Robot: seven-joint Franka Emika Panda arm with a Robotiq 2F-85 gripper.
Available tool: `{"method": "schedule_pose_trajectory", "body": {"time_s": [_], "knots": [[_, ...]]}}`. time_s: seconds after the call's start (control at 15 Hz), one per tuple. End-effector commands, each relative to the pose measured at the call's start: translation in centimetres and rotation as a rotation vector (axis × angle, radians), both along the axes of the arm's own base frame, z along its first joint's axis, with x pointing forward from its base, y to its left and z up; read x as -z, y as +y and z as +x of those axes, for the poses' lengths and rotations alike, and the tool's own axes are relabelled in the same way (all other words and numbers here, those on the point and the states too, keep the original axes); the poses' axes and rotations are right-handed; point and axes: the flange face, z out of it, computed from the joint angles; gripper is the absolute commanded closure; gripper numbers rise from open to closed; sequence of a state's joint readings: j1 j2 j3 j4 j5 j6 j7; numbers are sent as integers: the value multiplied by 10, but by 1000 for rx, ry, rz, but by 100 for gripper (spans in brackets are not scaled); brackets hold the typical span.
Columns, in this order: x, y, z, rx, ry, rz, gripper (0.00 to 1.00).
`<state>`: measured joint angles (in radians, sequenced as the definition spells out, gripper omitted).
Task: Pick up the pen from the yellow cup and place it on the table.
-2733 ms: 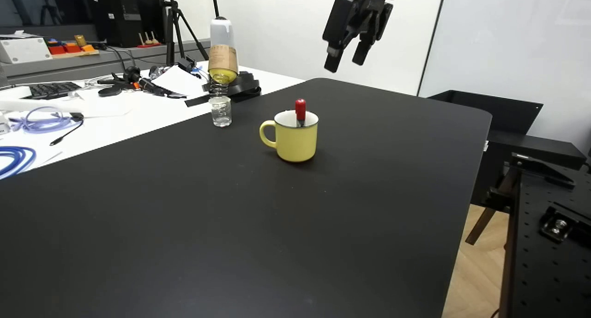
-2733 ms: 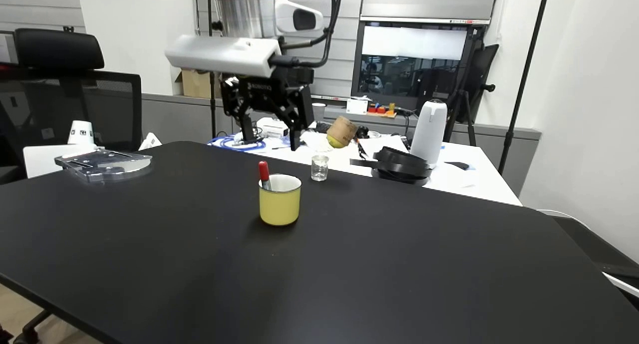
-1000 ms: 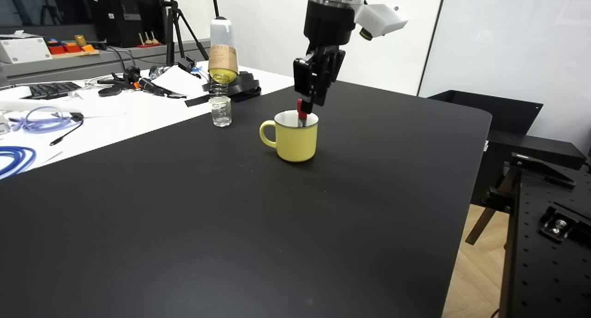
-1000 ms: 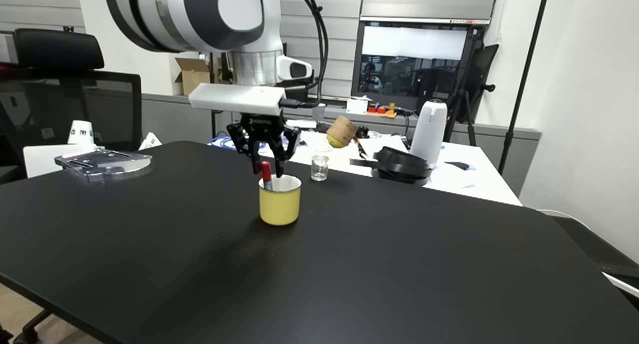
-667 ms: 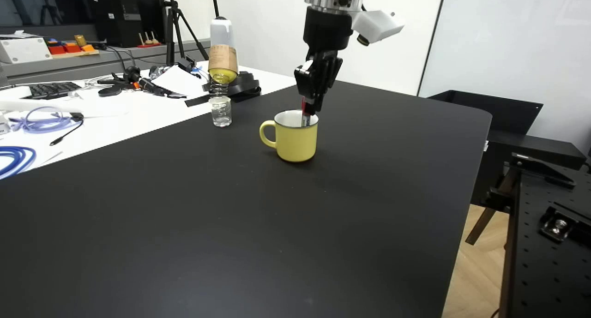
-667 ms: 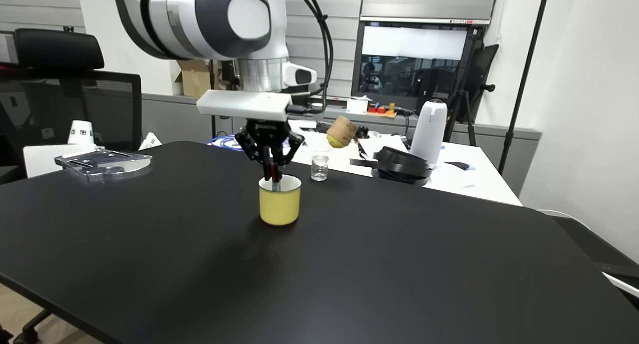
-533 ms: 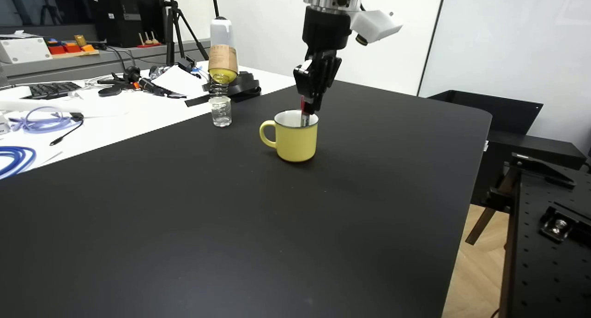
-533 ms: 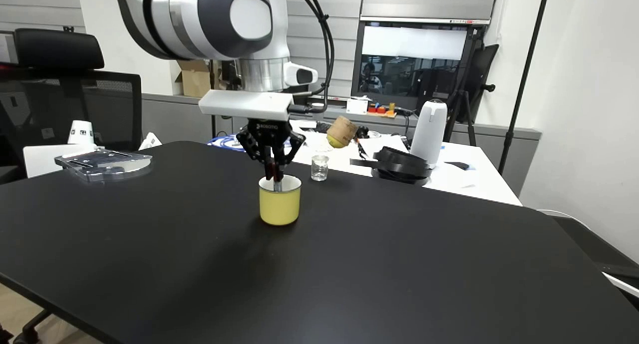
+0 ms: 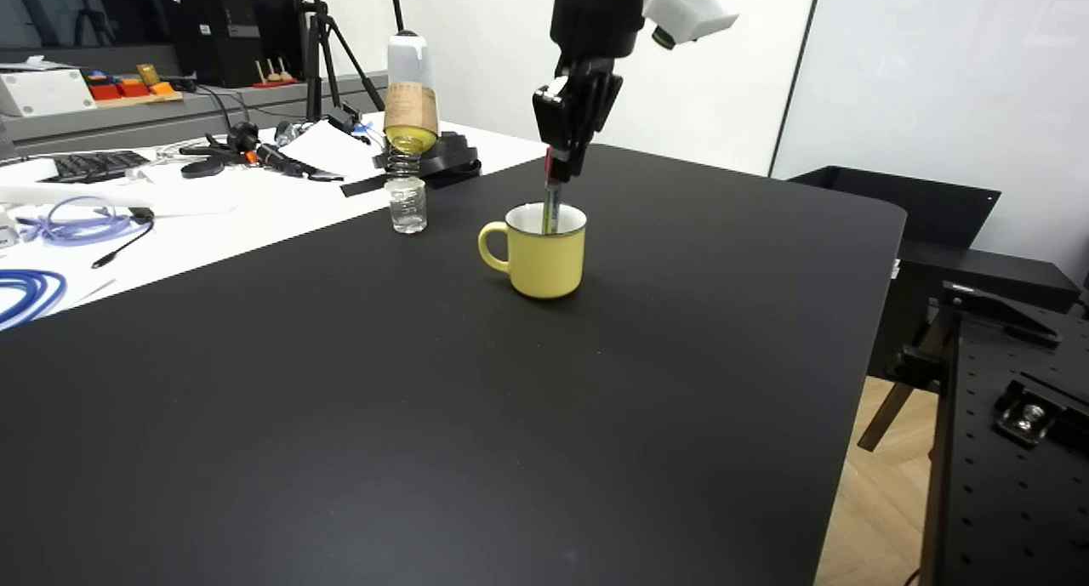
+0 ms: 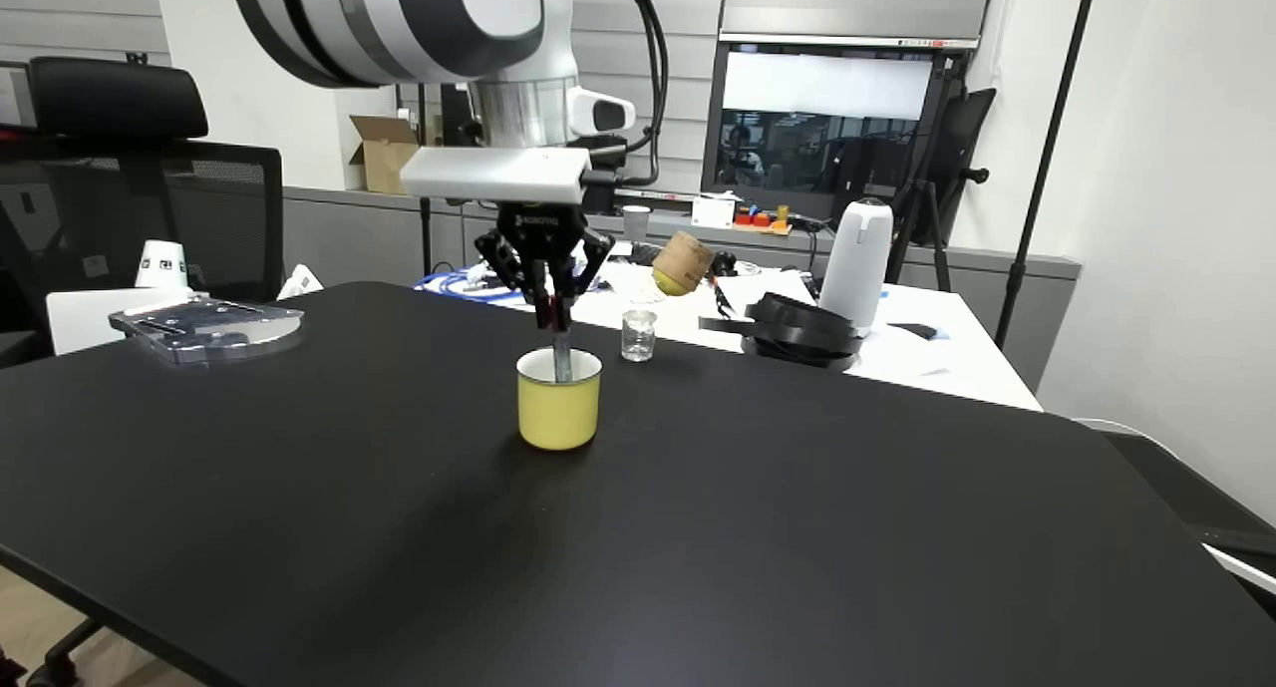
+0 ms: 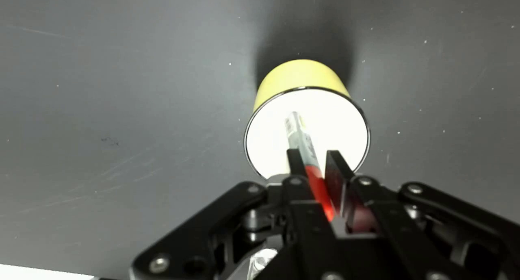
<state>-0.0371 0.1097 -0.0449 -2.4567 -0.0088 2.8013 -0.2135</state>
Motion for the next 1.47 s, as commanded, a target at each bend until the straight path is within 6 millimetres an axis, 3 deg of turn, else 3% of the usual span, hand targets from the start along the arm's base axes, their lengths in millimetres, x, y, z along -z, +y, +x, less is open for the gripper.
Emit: {"method": "schedule_pose_trajectory", "body": {"time_s": [0.0,0.4,0.6,1.0,1.4], "knots": [[-45,6,-5,24,-25,-8,95],[-106,-18,-5,100,-157,-15,95],[-113,-38,-10,154,-207,-2,95],[-84,-78,-17,268,-181,37,95],[-43,-88,-19,339,-104,97,95]]}}
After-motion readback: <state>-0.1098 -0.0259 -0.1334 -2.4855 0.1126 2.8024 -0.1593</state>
